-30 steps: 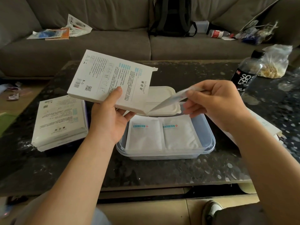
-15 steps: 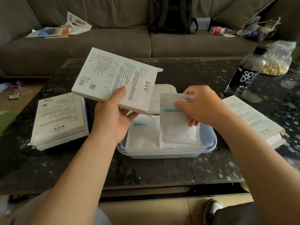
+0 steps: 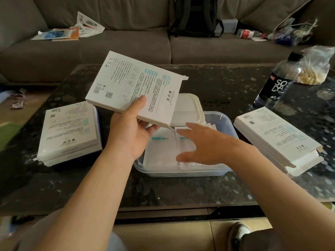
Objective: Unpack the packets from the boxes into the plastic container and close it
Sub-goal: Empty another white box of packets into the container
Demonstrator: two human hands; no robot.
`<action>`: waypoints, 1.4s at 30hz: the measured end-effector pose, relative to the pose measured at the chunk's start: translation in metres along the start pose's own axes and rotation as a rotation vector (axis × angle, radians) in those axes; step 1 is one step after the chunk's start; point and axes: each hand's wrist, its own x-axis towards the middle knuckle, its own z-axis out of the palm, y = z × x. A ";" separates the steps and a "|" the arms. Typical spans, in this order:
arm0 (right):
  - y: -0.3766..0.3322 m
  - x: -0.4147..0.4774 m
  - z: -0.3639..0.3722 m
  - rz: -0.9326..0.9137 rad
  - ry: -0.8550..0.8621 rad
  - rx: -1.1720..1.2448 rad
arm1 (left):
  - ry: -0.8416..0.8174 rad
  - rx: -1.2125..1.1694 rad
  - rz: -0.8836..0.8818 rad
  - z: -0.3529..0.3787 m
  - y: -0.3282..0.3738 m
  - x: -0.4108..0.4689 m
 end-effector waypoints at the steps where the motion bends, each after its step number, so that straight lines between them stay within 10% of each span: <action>1: 0.001 0.000 0.002 -0.007 -0.050 -0.016 | -0.003 -0.002 -0.004 0.001 0.000 0.000; 42: 0.019 0.011 0.010 0.158 -0.244 -0.138 | -0.006 0.044 -0.042 0.001 -0.004 -0.003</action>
